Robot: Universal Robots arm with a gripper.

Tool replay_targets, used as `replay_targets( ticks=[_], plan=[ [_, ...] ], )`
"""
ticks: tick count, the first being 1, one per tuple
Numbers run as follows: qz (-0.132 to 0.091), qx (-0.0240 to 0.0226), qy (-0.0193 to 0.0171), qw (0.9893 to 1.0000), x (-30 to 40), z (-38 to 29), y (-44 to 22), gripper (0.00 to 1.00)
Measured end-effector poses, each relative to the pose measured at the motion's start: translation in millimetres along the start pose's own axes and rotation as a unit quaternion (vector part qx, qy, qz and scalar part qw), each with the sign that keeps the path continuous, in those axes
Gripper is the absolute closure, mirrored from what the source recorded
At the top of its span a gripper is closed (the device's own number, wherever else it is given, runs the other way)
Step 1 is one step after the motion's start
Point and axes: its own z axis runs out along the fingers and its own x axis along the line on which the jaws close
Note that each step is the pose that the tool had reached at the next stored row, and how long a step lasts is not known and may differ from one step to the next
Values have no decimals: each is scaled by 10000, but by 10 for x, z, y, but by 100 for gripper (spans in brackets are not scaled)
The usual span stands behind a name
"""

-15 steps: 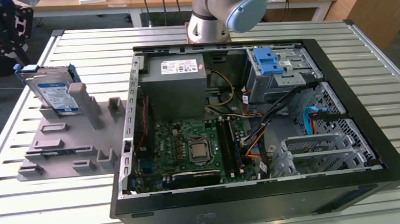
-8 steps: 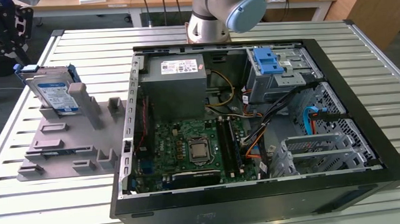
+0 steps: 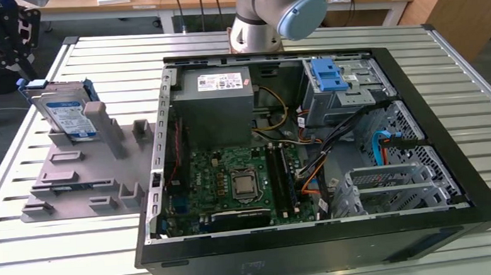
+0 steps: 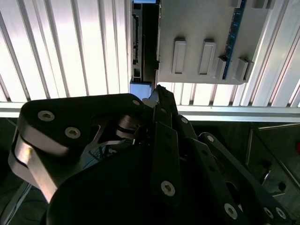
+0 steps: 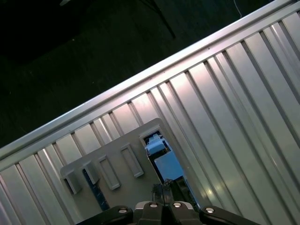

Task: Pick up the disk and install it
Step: 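Pick up the disk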

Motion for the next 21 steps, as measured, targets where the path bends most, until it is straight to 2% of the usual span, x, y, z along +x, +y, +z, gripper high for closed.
replay_targets(
  ticks=[21],
  plan=[
    [-145, 1, 2, 9999, 0, 0, 0, 89]
  ],
)
